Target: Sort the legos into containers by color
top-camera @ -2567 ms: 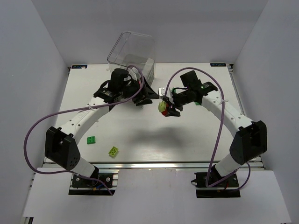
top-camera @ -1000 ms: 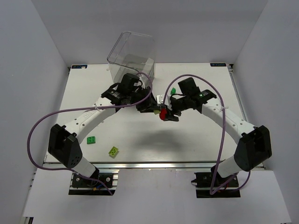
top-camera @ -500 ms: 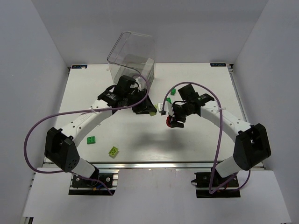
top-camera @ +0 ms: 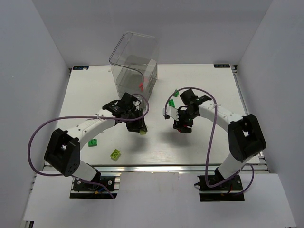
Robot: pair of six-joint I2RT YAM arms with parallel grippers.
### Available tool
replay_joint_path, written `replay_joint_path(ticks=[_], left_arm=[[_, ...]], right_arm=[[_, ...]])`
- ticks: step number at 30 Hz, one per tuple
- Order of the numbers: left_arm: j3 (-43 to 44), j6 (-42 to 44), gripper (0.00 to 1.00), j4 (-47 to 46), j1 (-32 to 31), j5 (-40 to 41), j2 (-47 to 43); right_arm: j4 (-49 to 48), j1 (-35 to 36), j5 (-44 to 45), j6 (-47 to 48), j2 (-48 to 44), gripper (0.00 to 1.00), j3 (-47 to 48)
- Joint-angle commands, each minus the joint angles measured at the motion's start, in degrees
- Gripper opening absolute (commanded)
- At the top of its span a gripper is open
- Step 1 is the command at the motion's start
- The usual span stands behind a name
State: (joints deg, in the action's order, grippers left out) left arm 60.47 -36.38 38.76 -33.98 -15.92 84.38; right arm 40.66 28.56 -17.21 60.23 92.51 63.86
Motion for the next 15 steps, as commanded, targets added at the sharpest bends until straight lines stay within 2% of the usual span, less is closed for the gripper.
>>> replay_joint_path(ticks=[1, 9, 13, 15], left_arm=[[0.3, 2.0, 0.15, -1.7, -0.2, 6.4, 0.2], [-2.1, 2.1, 0.29, -3.2, -0.2, 14.8, 3.7], [-3.8, 2.2, 0.48, -4.7, -0.2, 15.0, 4.7], [-4.5, 2.1, 0.54, -5.2, -0.2, 15.0, 5.0]], right_arm=[[2.0, -0.7, 4.0, -2.3, 3.6, 0.11, 2.4], [2.8, -0.9, 7.1, -3.8, 9.4, 0.17, 5.7], [2.5, -0.8, 8.9, -4.4, 10.8, 0.21, 6.2], [2.1, -1.0, 10.0, -4.6, 11.5, 0.22, 6.0]])
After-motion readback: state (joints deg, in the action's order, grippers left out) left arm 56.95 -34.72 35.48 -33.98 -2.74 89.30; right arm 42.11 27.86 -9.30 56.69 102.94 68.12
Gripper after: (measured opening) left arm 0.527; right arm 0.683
